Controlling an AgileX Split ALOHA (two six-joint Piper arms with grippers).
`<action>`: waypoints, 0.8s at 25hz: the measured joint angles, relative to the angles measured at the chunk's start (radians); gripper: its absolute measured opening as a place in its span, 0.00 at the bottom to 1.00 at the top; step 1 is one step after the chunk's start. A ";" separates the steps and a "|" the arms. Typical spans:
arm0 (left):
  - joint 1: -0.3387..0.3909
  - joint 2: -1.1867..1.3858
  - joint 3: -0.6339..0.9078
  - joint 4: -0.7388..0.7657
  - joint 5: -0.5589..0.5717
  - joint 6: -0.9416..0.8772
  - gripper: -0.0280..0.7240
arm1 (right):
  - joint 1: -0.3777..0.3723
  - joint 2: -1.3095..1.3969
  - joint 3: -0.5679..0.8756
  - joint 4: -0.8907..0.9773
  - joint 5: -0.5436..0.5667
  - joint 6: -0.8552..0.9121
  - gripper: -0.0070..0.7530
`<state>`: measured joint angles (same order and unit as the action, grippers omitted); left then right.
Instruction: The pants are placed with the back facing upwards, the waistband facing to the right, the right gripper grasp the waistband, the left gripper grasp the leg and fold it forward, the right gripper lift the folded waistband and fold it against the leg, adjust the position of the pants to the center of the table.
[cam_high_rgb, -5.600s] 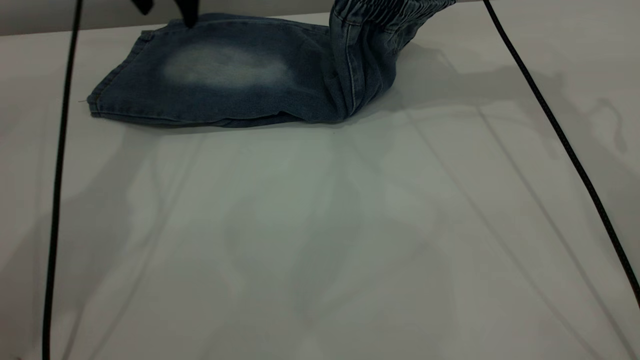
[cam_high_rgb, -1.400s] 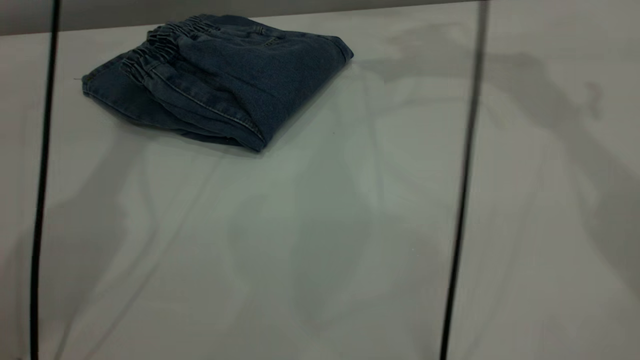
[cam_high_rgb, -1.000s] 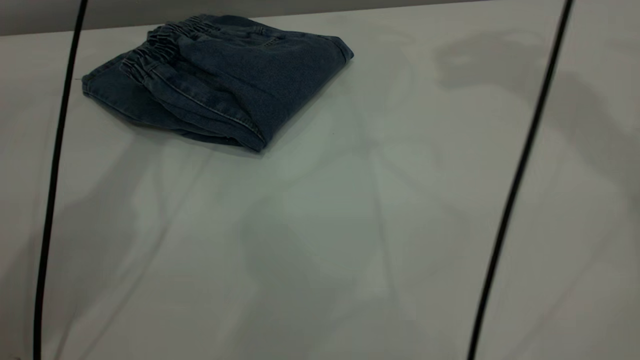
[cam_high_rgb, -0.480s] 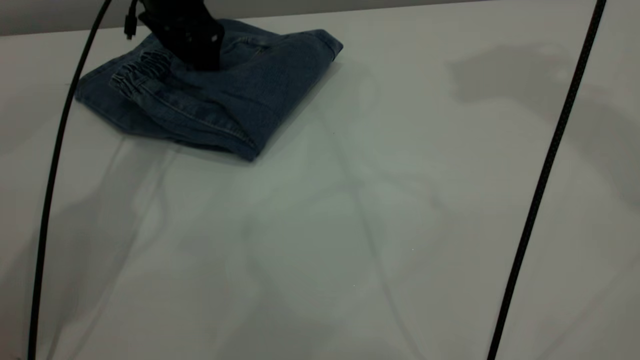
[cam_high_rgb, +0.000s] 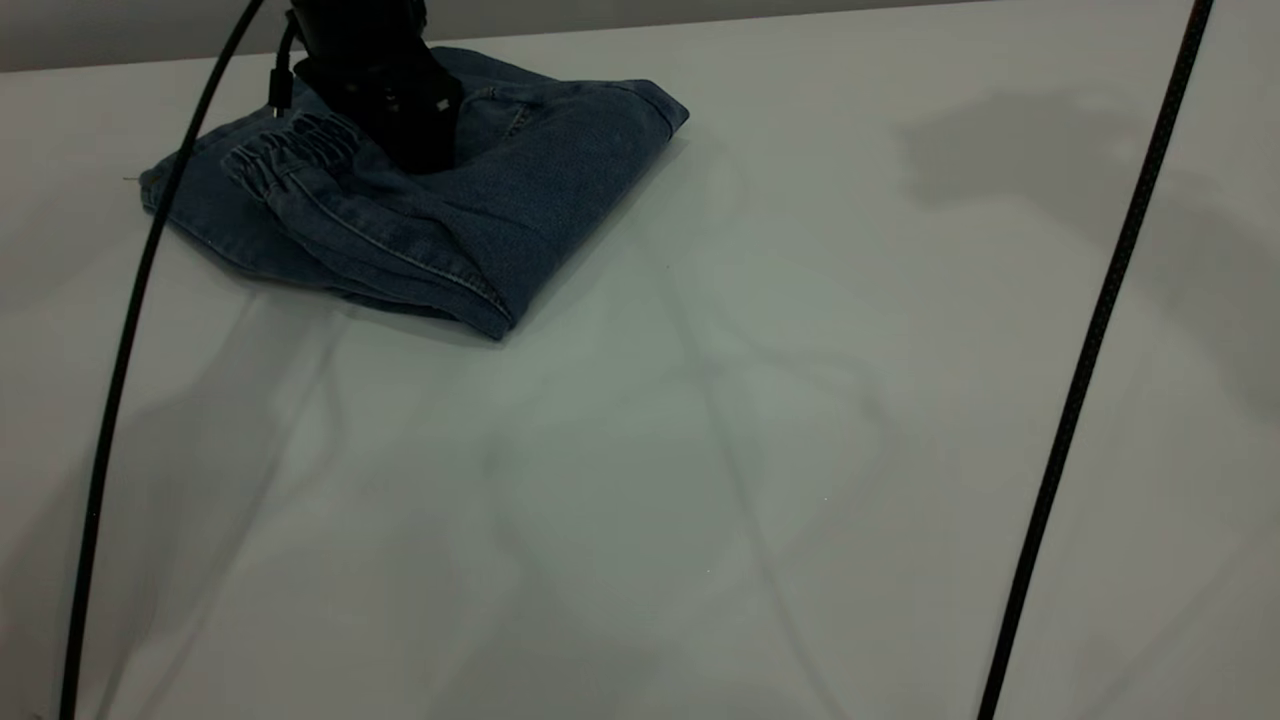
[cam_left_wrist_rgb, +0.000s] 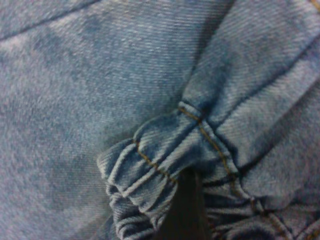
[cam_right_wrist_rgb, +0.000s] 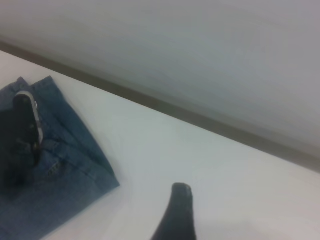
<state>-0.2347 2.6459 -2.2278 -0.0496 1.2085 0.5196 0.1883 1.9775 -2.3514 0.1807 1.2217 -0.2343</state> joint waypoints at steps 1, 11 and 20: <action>-0.003 0.006 -0.001 0.004 -0.002 -0.030 0.82 | 0.000 0.000 0.000 0.000 0.000 0.000 0.79; -0.133 0.020 -0.001 -0.021 0.029 -0.364 0.80 | 0.000 0.000 0.000 0.003 0.000 0.001 0.79; -0.281 0.028 -0.057 -0.062 0.015 -0.647 0.73 | 0.000 0.000 0.000 0.008 -0.001 0.010 0.79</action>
<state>-0.5154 2.6741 -2.2849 -0.1119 1.2234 -0.1277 0.1883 1.9775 -2.3514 0.1888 1.2205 -0.2241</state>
